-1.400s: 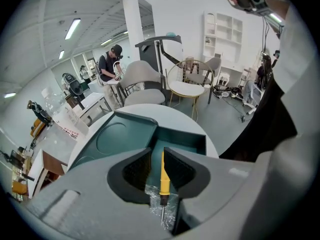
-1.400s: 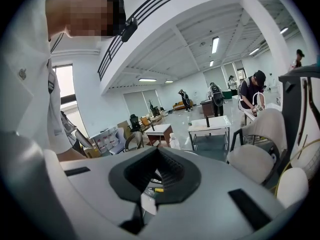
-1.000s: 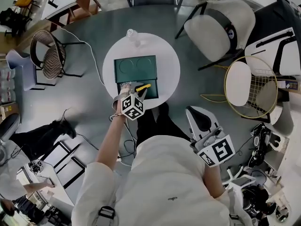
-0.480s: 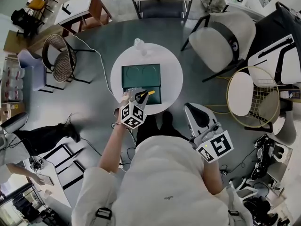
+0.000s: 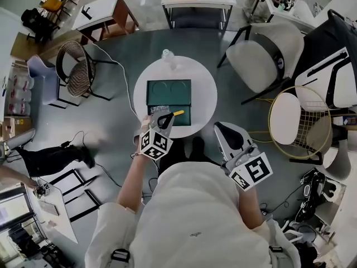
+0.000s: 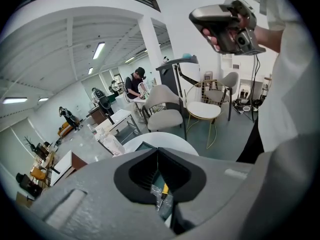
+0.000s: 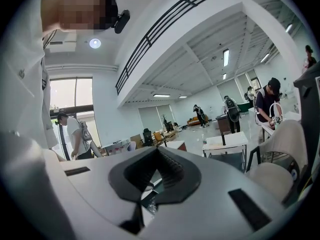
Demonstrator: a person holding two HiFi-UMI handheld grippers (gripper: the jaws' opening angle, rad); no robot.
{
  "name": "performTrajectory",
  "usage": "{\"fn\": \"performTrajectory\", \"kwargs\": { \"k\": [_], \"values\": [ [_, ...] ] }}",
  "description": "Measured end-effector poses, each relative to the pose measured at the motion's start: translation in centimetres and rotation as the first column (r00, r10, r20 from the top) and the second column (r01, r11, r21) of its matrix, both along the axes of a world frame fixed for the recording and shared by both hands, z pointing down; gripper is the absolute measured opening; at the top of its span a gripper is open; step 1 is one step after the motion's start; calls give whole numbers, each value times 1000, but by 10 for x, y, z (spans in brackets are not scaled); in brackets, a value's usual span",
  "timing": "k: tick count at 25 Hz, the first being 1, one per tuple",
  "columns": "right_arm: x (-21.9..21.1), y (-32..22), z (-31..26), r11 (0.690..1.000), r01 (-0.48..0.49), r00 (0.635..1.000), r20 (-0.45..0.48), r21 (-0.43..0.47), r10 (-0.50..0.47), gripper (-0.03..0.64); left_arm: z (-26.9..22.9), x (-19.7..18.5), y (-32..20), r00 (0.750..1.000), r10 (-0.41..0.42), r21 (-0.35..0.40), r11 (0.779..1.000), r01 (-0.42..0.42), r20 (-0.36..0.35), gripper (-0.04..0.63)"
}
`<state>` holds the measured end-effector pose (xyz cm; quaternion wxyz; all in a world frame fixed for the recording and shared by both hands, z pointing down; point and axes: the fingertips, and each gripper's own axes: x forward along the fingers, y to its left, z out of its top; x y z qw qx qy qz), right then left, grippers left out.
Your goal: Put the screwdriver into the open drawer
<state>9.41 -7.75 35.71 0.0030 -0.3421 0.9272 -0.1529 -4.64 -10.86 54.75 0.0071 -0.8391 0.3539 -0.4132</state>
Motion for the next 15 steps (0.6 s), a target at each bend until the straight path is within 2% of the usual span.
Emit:
{"fn": "performTrajectory", "kwargs": {
  "k": [10,15],
  "values": [
    [-25,5,17,997,73,997,1,-23,-73,6,-38,-15,34,991,-99,54,993,104,-90,14],
    [-43,17,14,996,83,996,-12,-18,-83,6,-74,-26,51,965,-127,106,982,155,-227,14]
  ]
}}
